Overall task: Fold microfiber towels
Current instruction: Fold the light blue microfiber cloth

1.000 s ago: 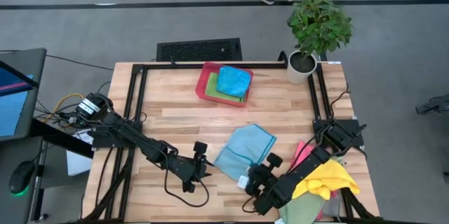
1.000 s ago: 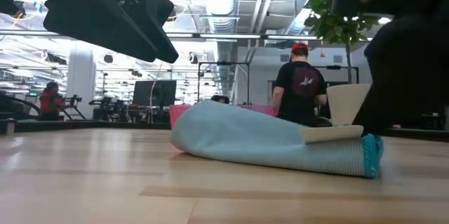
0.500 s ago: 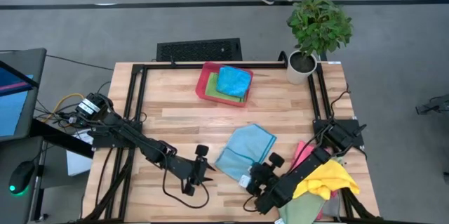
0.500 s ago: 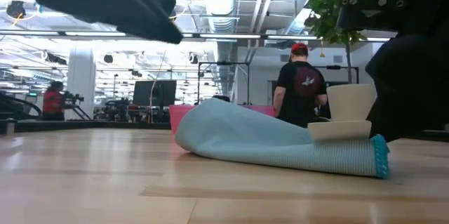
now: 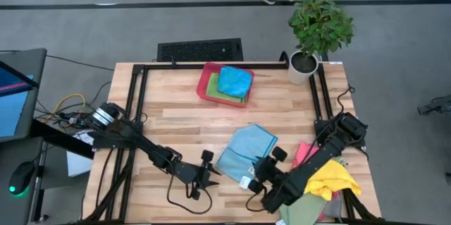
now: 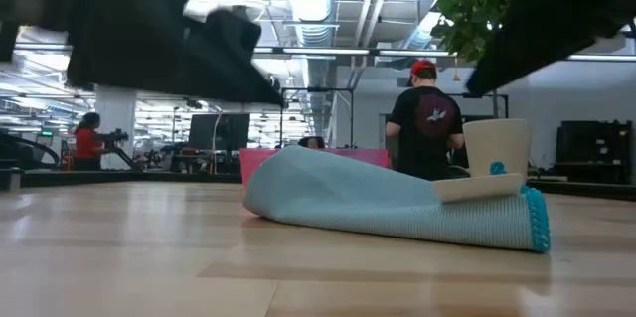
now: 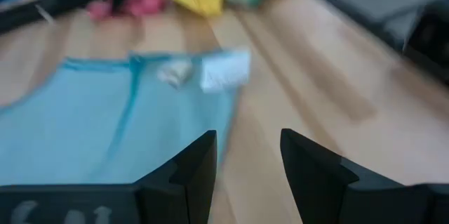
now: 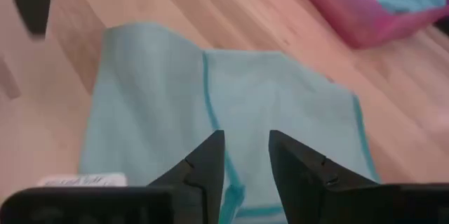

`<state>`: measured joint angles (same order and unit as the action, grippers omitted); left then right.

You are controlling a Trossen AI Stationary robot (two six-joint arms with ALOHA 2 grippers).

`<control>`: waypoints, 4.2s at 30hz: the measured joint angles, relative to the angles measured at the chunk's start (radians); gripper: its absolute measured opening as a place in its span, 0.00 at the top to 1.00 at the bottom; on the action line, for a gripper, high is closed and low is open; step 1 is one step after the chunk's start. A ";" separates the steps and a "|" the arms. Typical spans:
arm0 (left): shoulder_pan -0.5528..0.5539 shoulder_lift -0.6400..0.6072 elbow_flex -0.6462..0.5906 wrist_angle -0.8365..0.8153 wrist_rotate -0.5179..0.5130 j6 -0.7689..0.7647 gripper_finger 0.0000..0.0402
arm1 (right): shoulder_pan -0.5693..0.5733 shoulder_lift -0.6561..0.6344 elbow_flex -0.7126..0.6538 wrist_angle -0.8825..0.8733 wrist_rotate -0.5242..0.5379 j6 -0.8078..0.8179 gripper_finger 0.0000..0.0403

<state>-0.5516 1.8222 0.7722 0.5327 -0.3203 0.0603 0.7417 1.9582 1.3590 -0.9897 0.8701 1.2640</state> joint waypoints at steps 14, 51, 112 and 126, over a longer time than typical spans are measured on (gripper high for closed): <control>0.037 0.044 0.019 -0.010 -0.133 -0.081 0.62 | -0.200 -0.165 -0.051 0.112 -0.128 -0.430 0.63; 0.071 0.093 0.022 -0.192 -0.130 -0.318 0.92 | -0.583 -0.137 -0.529 1.284 -0.784 -0.961 0.63; 0.069 0.098 0.019 -0.175 -0.109 -0.327 0.91 | -0.514 -0.133 -0.493 1.064 -0.574 -0.968 0.68; 0.069 0.098 0.019 -0.169 -0.109 -0.316 0.91 | -0.306 -0.183 -0.600 1.240 -0.427 -0.799 0.59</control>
<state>-0.4824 1.9198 0.7910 0.3638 -0.4294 -0.2562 0.4353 1.7750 0.7590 0.2499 0.4431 0.4651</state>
